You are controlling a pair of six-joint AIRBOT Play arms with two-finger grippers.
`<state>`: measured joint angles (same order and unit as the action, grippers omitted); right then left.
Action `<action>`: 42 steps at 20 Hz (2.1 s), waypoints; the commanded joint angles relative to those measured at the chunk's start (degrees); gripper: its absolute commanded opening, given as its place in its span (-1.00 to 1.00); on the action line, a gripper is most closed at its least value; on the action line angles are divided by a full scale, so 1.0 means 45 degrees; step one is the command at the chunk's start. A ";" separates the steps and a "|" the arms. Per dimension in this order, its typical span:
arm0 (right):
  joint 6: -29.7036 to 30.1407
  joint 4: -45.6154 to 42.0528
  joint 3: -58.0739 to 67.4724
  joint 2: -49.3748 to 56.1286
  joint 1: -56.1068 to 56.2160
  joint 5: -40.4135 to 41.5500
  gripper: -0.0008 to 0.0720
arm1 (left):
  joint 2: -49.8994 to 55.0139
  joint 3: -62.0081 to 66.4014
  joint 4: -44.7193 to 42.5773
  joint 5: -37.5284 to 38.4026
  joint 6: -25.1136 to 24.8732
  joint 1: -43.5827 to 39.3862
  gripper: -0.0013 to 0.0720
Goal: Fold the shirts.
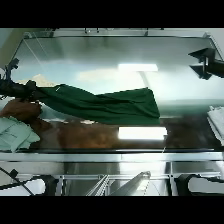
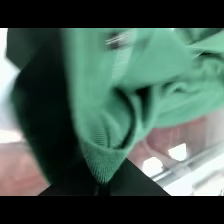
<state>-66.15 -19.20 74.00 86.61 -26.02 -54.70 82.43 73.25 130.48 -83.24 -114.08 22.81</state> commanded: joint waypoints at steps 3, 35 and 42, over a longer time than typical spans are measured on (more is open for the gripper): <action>0.0325 -0.2409 0.0185 0.1579 -0.0894 -0.3546 0.38 | -0.0092 -0.1409 -0.0024 0.0364 -0.0015 0.0471 0.47; -0.1248 -0.1865 0.0189 0.4881 0.5474 -0.1715 0.40 | 1.0826 0.9564 0.0661 0.1001 0.2205 -0.2191 0.17; -0.0520 -0.0913 0.0189 0.4886 0.5489 -0.2322 -0.18 | 1.0885 0.9967 0.1685 -0.0719 0.1792 -0.2152 -0.90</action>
<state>-70.22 -25.71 74.76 108.68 -1.37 -63.61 131.37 117.80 134.67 -83.50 -105.25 13.04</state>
